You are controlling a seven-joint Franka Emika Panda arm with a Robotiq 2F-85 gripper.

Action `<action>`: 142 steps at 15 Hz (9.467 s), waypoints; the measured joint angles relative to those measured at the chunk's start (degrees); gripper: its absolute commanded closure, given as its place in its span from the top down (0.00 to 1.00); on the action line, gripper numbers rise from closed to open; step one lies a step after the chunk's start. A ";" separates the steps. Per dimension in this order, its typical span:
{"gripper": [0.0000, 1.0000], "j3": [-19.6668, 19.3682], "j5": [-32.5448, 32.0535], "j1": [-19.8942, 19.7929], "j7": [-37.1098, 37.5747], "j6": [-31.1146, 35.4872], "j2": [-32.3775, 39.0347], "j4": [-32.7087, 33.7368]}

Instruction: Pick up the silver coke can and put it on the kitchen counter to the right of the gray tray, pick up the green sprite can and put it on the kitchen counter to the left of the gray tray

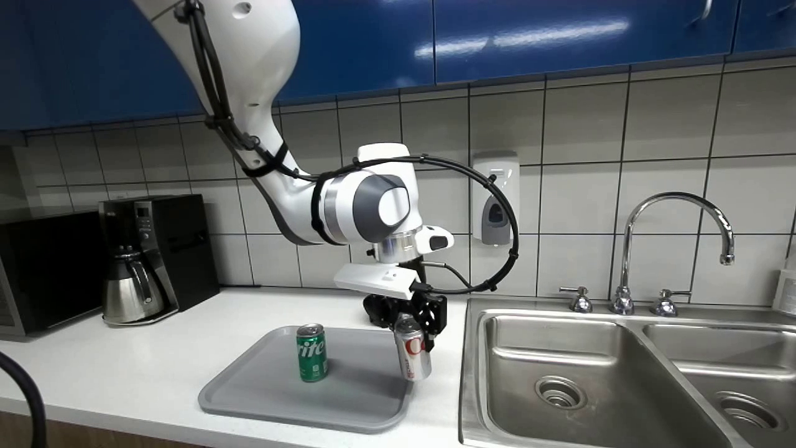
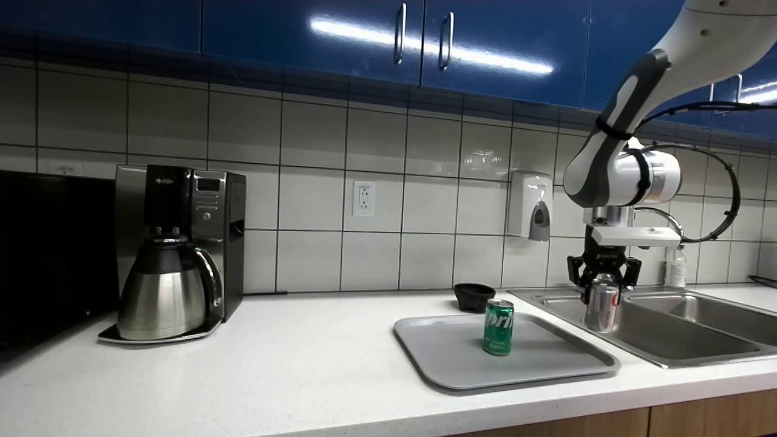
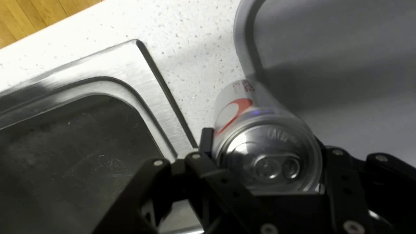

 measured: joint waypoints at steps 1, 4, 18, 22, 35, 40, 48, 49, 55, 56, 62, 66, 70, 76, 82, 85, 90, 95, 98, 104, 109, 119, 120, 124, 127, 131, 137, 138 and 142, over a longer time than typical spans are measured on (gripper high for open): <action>0.38 -0.27 -0.01 -0.23 0.25 0.00 0.07 0.00; 0.38 -1.07 -0.09 -0.91 1.12 0.00 0.50 0.01; 0.38 -1.95 -0.08 -1.37 2.20 0.00 6.25 2.62; 0.38 -1.95 -0.04 -1.37 2.27 -0.01 8.06 3.78; 1.00 -2.09 0.07 -1.37 2.48 0.25 8.76 5.74; 1.00 -2.04 -0.01 -1.11 2.48 1.20 5.71 5.76; 1.00 0.21 -0.21 0.81 2.47 1.36 1.84 5.53; 1.00 0.68 -0.21 1.18 2.46 1.38 1.62 5.52; 1.00 3.80 -0.21 3.08 1.94 1.48 0.71 5.33; 1.00 4.28 -0.21 3.41 1.61 1.50 0.61 5.26; 1.00 7.32 0.36 5.01 -2.60 1.61 0.53 4.72; 1.00 9.08 1.72 5.83 -6.84 1.72 0.53 4.68; 1.00 10.70 4.00 6.41 -11.92 1.74 0.53 4.45; 1.00 12.69 7.77 7.18 -19.82 1.75 0.54 3.88; 1.00 14.40 8.35 7.95 -24.32 1.75 1.03 3.18; 1.00 14.65 8.34 8.32 -25.32 1.74 1.90 2.91; 1.00 14.90 8.16 8.42 -26.22 1.74 4.36 2.88; 1.00 15.21 6.85 8.46 -26.22 1.75 6.59 3.08; 1.00 15.25 6.11 8.46 -26.22 1.75 7.42 3.33; 1.00 15.25 3.85 8.46 -26.19 1.75 8.39 3.45; 0.74 15.25 2.93 8.47 -26.19 1.74 8.77 3.45; 0.39 15.36 2.80 8.54 -26.16 1.73 8.91 3.47; 0.39 15.37 2.80 8.54 -26.16 1.73 8.85 3.47; 0.39 15.85 2.81 8.54 -26.09 1.97 8.13 3.46; 0.39 16.70 2.83 8.76 -25.90 2.21 7.09 3.34; 0.39 17.82 2.84 10.39 -24.65 2.23 5.46 2.85; 0.39 19.42 2.53 14.45 -20.11 2.29 4.40 2.67; 0.39 19.70 2.14 15.16 -19.06 2.35 4.35 2.67; 0.39 20.52 -1.52 18.41 -13.42 2.81 4.34 2.79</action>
